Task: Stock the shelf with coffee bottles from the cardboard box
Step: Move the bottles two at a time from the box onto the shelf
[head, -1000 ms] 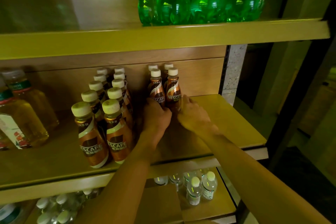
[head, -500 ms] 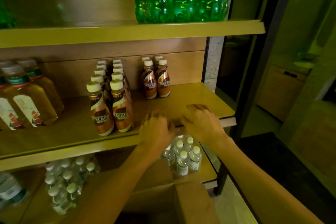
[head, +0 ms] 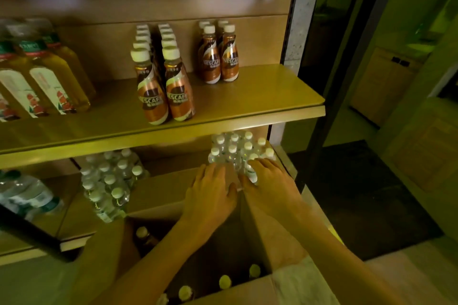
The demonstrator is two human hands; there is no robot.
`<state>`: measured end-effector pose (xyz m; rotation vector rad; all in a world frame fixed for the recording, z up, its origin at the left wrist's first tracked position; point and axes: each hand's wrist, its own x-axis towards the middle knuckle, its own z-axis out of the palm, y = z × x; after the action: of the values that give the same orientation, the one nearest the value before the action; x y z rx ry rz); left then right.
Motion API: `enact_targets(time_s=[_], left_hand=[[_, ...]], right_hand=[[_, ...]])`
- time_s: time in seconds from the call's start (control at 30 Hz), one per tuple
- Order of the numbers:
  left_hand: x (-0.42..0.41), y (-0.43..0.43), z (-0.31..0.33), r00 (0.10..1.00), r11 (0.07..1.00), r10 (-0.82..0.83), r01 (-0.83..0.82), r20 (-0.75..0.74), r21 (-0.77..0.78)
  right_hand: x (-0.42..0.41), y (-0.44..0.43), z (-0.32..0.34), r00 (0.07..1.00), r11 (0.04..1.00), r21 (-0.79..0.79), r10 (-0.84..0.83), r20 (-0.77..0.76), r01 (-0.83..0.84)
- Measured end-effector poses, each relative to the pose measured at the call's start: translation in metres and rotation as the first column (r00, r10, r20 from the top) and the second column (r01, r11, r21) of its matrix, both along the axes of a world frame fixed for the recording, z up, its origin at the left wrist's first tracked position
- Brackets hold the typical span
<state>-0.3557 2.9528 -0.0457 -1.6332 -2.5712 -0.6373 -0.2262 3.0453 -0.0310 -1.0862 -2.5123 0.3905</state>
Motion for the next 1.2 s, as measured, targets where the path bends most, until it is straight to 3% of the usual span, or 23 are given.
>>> enact_targets(time_s=[0.23, 0.4, 0.67, 0.83, 1.0, 1.2], left_hand=[[-0.011, -0.045, -0.070, 0.998, 0.973, 0.016, 0.000, 0.066, -0.231], [-0.023, -0.060, -0.118, 0.985, 0.917, -0.035, 0.099, 0.168, -0.386], [-0.033, -0.064, -0.169, 0.923, 0.679, -0.129, 0.348, 0.362, -0.646], [-0.033, -0.065, -0.193, 0.898, 0.588, -0.127, 0.410, 0.421, -0.697], [-0.031, -0.062, -0.215, 0.874, 0.516, -0.089, 0.450, 0.477, -0.729], [-0.022, -0.058, -0.237, 0.855, 0.458, -0.082, 0.489, 0.512, -0.742]], right_hand=[[-0.003, -0.033, -0.077, 0.985, 0.992, -0.118, 0.065, 0.160, -0.047], [-0.004, -0.044, -0.134, 0.968, 0.933, -0.355, 0.134, 0.210, -0.052], [-0.009, -0.030, -0.185, 0.900, 0.819, -0.570, 0.195, 0.389, 0.069], [-0.022, -0.017, -0.200, 0.865, 0.748, -0.653, 0.243, 0.439, 0.121], [-0.039, -0.012, -0.216, 0.740, 0.662, -0.701, 0.327, 0.587, 0.264], [-0.054, -0.005, -0.232, 0.589, 0.673, -0.701, 0.475, 0.653, 0.235]])
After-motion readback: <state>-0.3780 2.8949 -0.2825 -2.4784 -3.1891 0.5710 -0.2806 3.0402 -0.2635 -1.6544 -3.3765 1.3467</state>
